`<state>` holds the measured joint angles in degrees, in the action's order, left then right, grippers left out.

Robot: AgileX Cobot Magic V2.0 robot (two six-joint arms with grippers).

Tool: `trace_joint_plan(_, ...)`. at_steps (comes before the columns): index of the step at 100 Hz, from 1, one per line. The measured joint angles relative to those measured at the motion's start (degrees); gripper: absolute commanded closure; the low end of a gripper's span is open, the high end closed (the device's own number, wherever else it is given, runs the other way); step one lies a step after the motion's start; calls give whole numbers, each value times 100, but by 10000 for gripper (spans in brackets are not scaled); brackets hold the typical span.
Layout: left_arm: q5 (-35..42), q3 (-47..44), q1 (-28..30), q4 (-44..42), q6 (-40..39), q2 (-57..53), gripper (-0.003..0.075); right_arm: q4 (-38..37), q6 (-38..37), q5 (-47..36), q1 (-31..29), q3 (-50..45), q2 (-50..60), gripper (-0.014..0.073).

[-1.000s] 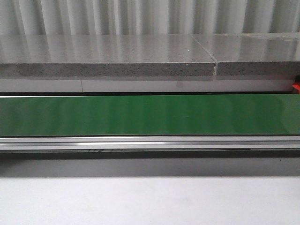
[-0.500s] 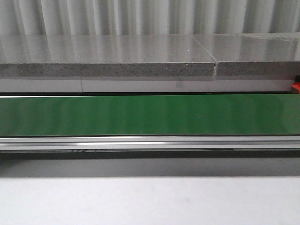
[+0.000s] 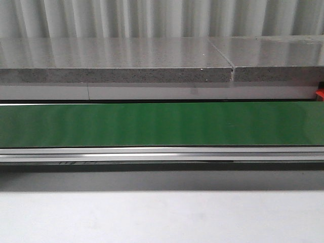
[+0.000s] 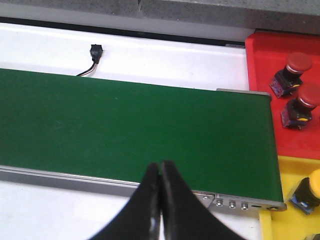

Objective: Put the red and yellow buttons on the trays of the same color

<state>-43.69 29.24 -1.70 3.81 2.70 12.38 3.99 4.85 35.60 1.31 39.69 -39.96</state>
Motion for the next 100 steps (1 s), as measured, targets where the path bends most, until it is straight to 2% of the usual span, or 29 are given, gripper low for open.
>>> trace_joint_plan(64,50,0,0,0,0,0,731,0,0,0,0,0,0,686)
trace_joint_plan(74,60,-27,0,0,0,0,620,0,0,0,0,0,0,686)
trace_joint_plan(81,60,-27,0,0,0,0,465,0,0,0,0,0,0,686)
trace_joint_plan(86,60,-27,0,0,0,0,315,0,0,0,0,0,0,686)
trace_joint_plan(88,60,-27,0,0,0,0,276,0,0,0,0,0,0,686)
trace_joint_plan(89,60,-27,0,0,0,0,220,0,0,0,0,0,0,686)
trace_joint_plan(100,60,-27,0,0,0,0,24,0,0,0,0,0,0,686)
